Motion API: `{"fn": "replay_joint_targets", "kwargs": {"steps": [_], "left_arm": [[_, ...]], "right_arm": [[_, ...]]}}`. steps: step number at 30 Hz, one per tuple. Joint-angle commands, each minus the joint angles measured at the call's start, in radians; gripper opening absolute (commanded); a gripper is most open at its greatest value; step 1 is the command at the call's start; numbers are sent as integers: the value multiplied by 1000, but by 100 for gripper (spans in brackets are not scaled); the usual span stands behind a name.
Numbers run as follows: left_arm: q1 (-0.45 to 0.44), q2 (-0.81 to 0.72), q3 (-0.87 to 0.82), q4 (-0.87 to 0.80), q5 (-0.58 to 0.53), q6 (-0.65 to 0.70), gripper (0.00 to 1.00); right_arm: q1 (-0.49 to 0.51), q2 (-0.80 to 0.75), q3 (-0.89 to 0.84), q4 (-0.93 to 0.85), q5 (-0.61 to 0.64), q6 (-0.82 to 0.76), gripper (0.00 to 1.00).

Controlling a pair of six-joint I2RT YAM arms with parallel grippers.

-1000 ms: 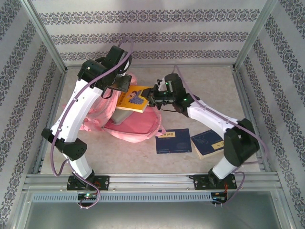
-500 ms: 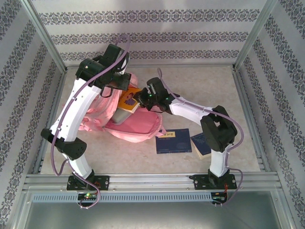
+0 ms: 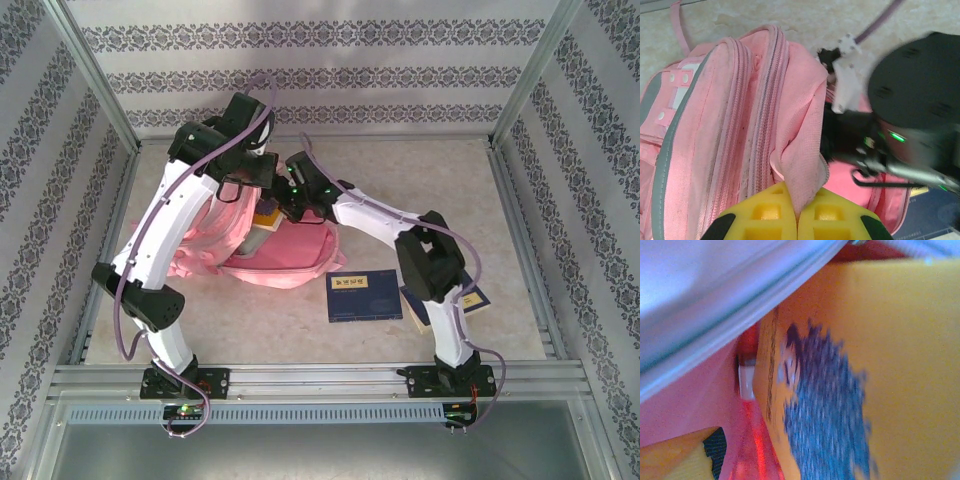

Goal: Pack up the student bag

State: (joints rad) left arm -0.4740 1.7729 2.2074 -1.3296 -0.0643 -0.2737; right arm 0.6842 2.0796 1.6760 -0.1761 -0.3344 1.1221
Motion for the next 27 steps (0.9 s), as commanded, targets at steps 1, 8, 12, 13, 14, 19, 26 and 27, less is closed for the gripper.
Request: {"fn": "replay_joint_targets", "kwargs": {"steps": [1,8,12,13,14,19,26,27], "left_arm": [[23,9,-13,98,-57,-56,0],[50,-5,-238,247,-36,-118,0],[71,-5,-324,307,-48,-138,0],[73,-3,-333,311,-65,-139,0],[77,2,-343,315,-80,-139,0],[77,68,-363,325,-17,-100,0],[51,124,-448,363,109,-106,0],[51,116,-469,377,127,-108,0]], "right_arm": [[-15,-191,-79,-89,-47,-225,80],[-74,-465,-321,-205,-78,-393,75],[-151,-622,-462,-380,-44,-423,73],[-172,-658,-502,-410,-27,-426,73],[-193,-697,-543,-442,0,-436,74],[-251,-809,-676,-616,169,-510,78],[-370,-798,-831,-613,88,-530,79],[-379,-779,-841,-606,82,-537,79]]}}
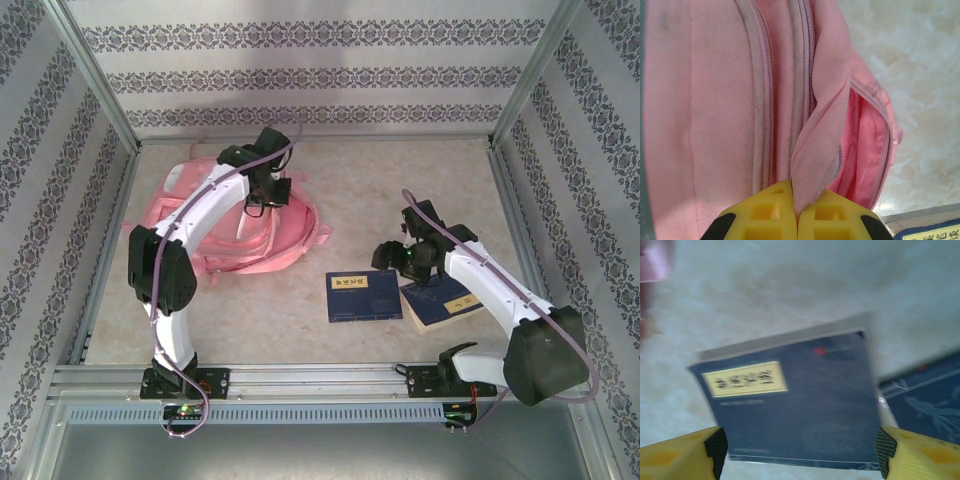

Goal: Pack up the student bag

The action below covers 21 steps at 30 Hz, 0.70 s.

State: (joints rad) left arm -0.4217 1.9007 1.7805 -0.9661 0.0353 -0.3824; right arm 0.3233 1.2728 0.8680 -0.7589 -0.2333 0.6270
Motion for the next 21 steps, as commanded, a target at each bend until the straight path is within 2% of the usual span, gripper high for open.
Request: {"fn": "replay_joint_targets", "kwargs": {"steps": [1,2,4,6,9,12,15,21], "left_arm": [[-2,-15,-51,14,39,-1,0],[-2,-18,-57,12,49,0,2],[-4,-40,-79,17,79,4,22],[-16,-96,-133,66,120,-8,36],[-36,-189,-220,132,180,-56,49],[-70,-270,-331,209,266,-122,55],[-119,-334,-470,315,358,-195,58],[-212,-365,-706,461,404,-320,59]], "right_arm": [[-24,41,-41,-11,-26,-46,79],[-28,53,-45,-2,-29,-49,79],[-40,94,-52,30,-41,-57,79],[-47,135,-50,64,-63,-67,80],[-47,200,-21,73,-63,-85,79],[-46,252,-3,79,-59,-90,79],[-41,290,6,86,-62,-85,79],[11,334,35,91,-97,-81,79]]}}
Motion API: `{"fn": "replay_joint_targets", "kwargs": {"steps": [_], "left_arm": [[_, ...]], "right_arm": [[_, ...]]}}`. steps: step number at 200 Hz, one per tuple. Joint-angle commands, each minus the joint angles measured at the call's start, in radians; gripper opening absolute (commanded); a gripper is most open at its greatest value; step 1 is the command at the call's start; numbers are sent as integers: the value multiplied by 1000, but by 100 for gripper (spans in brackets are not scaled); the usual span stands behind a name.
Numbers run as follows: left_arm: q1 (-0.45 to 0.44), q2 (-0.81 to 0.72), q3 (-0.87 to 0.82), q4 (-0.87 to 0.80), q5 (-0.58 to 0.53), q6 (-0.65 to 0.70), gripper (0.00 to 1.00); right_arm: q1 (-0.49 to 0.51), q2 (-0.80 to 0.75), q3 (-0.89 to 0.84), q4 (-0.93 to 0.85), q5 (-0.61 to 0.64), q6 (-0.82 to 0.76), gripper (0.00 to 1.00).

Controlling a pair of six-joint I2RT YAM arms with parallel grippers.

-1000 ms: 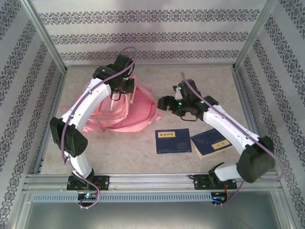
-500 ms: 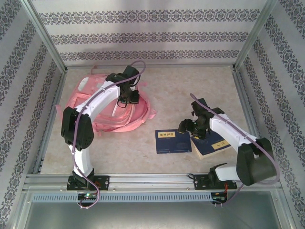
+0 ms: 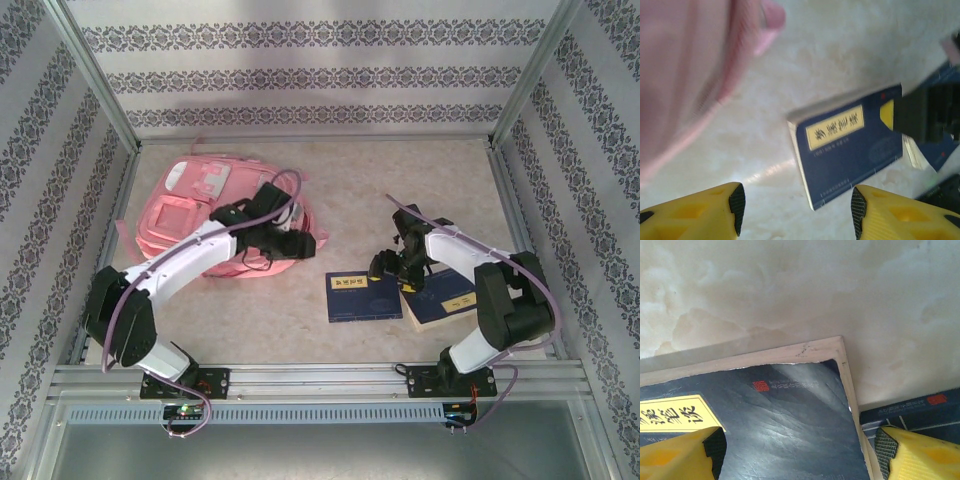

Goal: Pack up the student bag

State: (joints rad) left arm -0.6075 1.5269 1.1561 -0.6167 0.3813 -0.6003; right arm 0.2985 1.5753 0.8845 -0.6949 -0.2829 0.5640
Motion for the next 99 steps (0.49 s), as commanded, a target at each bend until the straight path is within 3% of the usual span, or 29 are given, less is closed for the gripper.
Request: {"fn": "replay_joint_targets", "kwargs": {"steps": [1,31,99], "left_arm": [[-38,17,-111,129,59,-119,59],[-70,66,-154,136,39,-113,59],[-97,185,-159,127,47,-96,58]], "right_arm": [[54,35,29,20,-52,-22,79],[130,15,57,-40,4,-36,79],[168,61,19,-64,46,-87,79]]}}
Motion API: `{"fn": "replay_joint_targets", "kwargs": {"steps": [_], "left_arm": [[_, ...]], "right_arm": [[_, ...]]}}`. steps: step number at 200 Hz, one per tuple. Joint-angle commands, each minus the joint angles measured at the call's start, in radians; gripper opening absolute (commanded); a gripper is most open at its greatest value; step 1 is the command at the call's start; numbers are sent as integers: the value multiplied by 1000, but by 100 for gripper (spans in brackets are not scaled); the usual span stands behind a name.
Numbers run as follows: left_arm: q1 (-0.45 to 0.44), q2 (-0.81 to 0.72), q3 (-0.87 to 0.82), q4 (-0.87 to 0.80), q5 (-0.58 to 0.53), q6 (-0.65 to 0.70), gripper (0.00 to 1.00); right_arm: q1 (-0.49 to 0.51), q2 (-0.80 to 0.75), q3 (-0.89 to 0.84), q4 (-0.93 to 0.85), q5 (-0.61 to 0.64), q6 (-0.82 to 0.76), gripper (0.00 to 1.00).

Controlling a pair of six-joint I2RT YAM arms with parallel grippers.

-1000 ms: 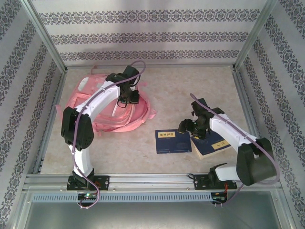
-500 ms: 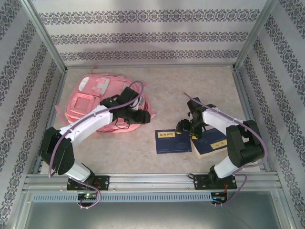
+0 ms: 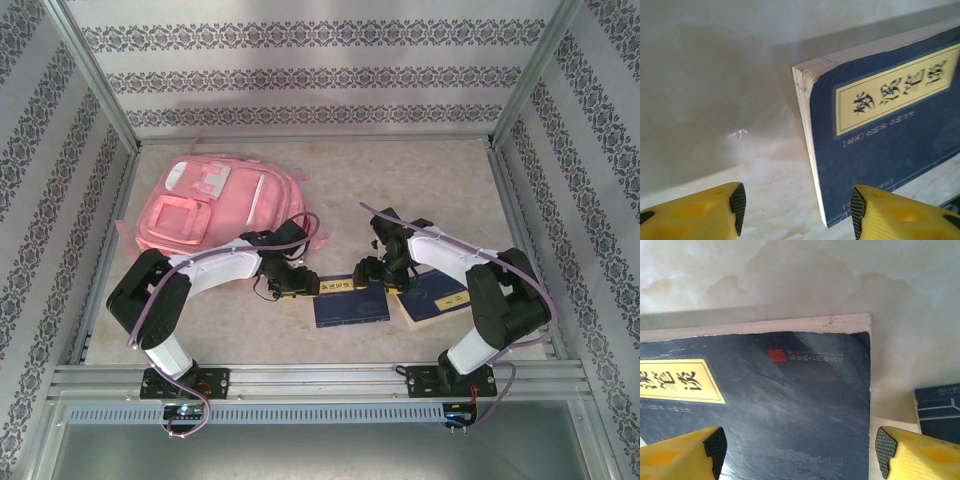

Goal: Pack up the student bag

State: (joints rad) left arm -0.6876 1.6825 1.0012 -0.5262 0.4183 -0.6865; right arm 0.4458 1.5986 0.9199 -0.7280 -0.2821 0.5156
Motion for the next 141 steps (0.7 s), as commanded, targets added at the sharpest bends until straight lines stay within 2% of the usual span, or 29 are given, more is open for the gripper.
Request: {"fn": "replay_joint_targets", "kwargs": {"steps": [1,36,60,106,141], "left_arm": [[-17,31,-4,38,10,-11,58],[-29,95,27,63,20,-19,55],[-40,144,59,64,31,-17,51],[-55,185,119,30,34,3,40],[-55,187,136,-1,22,19,36]], "right_arm": [[20,38,-17,-29,47,-38,79],[30,54,-38,26,15,-31,76],[53,49,-22,40,-32,-36,68],[114,-53,11,-24,-26,-49,45],[118,-115,6,-53,-19,-57,17]]}}
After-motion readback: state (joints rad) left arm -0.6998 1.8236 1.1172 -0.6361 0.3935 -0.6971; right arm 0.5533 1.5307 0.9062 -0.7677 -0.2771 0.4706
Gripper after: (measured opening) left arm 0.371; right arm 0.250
